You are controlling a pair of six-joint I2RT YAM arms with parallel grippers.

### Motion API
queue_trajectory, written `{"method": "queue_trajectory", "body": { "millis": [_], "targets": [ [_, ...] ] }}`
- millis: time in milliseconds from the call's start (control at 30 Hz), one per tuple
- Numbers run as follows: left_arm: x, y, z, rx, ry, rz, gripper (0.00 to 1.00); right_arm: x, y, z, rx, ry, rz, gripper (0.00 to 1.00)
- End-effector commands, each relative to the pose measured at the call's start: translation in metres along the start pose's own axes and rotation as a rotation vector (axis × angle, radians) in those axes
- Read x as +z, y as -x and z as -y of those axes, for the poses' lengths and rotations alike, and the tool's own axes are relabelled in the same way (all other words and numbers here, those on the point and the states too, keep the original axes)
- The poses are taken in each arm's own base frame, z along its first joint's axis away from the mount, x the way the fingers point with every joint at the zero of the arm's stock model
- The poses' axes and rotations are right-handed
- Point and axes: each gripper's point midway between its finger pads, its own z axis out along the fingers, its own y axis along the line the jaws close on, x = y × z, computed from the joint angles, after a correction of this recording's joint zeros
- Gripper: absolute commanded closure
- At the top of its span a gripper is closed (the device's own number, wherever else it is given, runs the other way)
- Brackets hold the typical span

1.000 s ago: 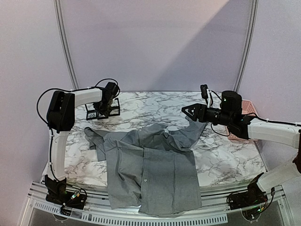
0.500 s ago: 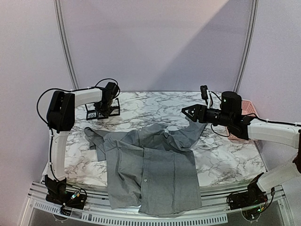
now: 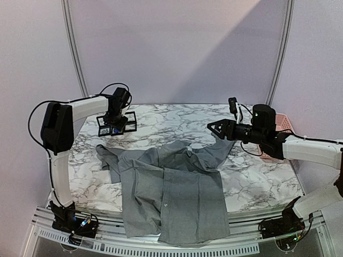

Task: Remove the brooch from the garment
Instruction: Place the brooch in the brooch box, then adjust the crumpled clothing at the center of the board.

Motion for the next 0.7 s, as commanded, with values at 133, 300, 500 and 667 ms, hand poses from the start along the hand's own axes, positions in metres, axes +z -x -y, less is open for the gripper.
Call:
{"method": "queue_trajectory", "body": {
  "millis": [133,300,500,667],
  "targets": [
    [-0.095,0.012,0.014,-0.145,-0.187,0.271,0.36,-0.006,0.007,0.022,-0.046,-0.136,0.017,0.38],
    [-0.154,0.017,0.051,-0.107,-0.396,0.393,0.33,0.007,-0.002,0.029,-0.08,-0.159,-0.063,0.39],
    [-0.231,0.038,0.126,-0.099,-0.917,0.492,0.32,0.024,-0.023,0.039,-0.058,-0.182,-0.15,0.41],
    [-0.255,0.033,0.187,0.055,-1.096,0.465,0.28,0.046,-0.05,0.04,-0.057,-0.208,-0.235,0.42]
  ]
}}
